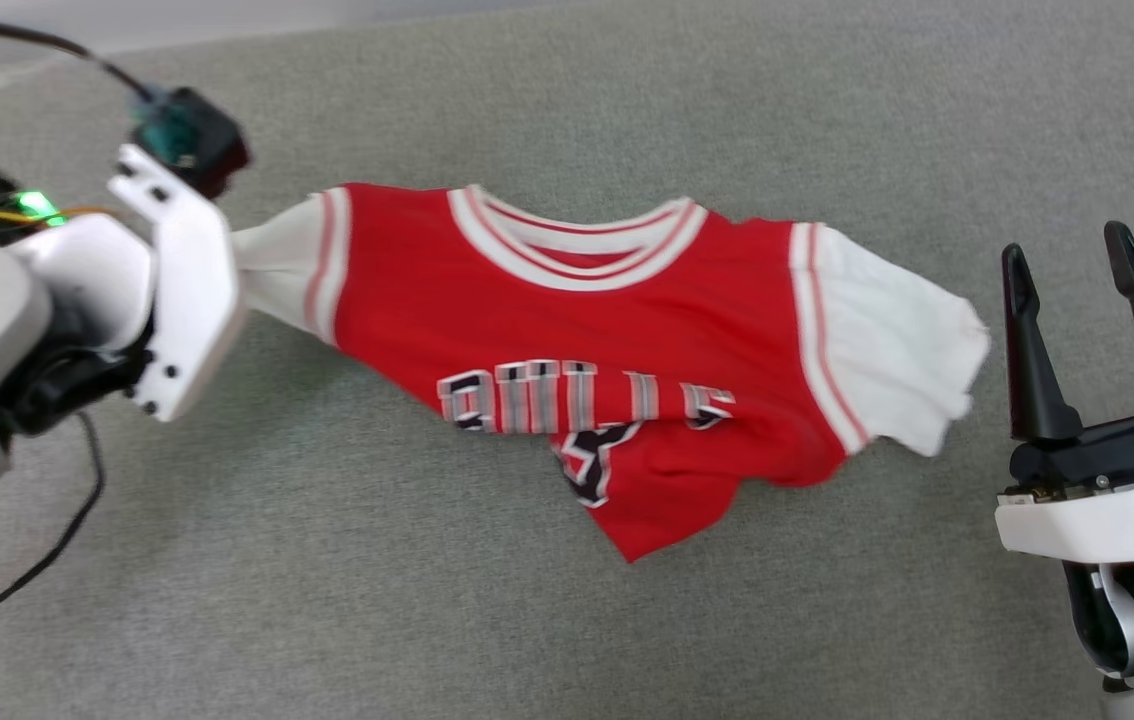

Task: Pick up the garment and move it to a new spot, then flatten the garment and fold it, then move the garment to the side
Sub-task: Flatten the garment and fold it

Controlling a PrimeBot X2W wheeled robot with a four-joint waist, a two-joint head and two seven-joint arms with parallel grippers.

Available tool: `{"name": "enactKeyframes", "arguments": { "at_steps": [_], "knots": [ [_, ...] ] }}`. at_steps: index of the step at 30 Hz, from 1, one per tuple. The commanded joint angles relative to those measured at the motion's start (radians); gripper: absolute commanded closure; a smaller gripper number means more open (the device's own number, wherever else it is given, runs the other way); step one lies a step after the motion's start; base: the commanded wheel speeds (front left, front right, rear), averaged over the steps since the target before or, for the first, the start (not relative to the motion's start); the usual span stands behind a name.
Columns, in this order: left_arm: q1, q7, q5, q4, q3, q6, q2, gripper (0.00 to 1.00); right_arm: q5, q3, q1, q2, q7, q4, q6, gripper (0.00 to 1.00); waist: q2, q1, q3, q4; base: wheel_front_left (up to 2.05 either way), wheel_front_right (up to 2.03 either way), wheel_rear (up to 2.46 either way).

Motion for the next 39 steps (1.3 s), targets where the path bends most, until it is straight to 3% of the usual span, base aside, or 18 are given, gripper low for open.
{"name": "enactKeyframes", "arguments": {
  "at_steps": [1,6,16,17,18,23,28,32,39],
  "knots": [
    [0.019,-0.002,-0.005,0.015,0.006,0.015,0.013,1.00,-0.004,0.002,-0.007,-0.008,-0.002,0.000,0.000,0.00,0.0000,0.0000,0.015,-0.010,0.00,0.00,0.00],
    [0.041,-0.022,-0.002,0.088,0.007,0.046,0.033,1.00,-0.007,0.005,-0.024,-0.004,-0.002,0.011,0.000,0.00,0.0000,0.0000,0.058,-0.040,0.00,0.00,0.00],
    [0.084,-0.086,-0.010,0.261,-0.006,0.044,-0.045,1.00,-0.011,0.004,-0.028,0.001,-0.002,0.038,0.000,0.00,0.0000,0.0000,0.069,-0.065,0.00,0.00,0.00],
    [0.084,-0.100,-0.006,0.269,-0.004,0.045,-0.053,0.58,-0.011,0.000,-0.023,0.002,-0.002,0.040,0.000,0.00,0.0000,0.0000,0.061,-0.061,0.00,0.00,0.00],
    [0.082,-0.116,0.001,0.276,-0.003,0.044,-0.058,0.00,-0.012,-0.002,-0.018,0.003,-0.002,0.043,0.000,0.00,0.0000,0.0000,0.053,-0.057,0.00,0.00,0.00],
    [0.067,-0.213,0.035,0.277,0.011,0.041,-0.075,0.00,-0.009,-0.018,0.008,0.016,-0.002,0.043,0.000,0.00,0.0000,0.0000,0.009,-0.023,0.00,0.00,0.00],
    [0.035,-0.242,0.004,0.230,0.056,0.040,-0.054,0.00,-0.011,-0.019,0.029,0.026,-0.002,0.043,0.000,0.00,0.0000,0.0000,-0.024,0.000,0.00,0.00,0.00],
    [-0.007,-0.182,-0.025,0.189,0.075,0.031,-0.020,0.00,-0.009,-0.013,0.023,0.028,-0.002,0.038,0.000,0.00,0.0000,0.0000,-0.024,-0.001,0.00,0.00,0.00],
    [-0.041,0.034,-0.101,0.157,0.055,0.015,0.025,0.00,-0.006,0.007,-0.014,0.022,-0.002,0.019,0.000,0.00,0.0000,0.0000,0.025,-0.034,0.00,0.00,0.00]
  ]
}}
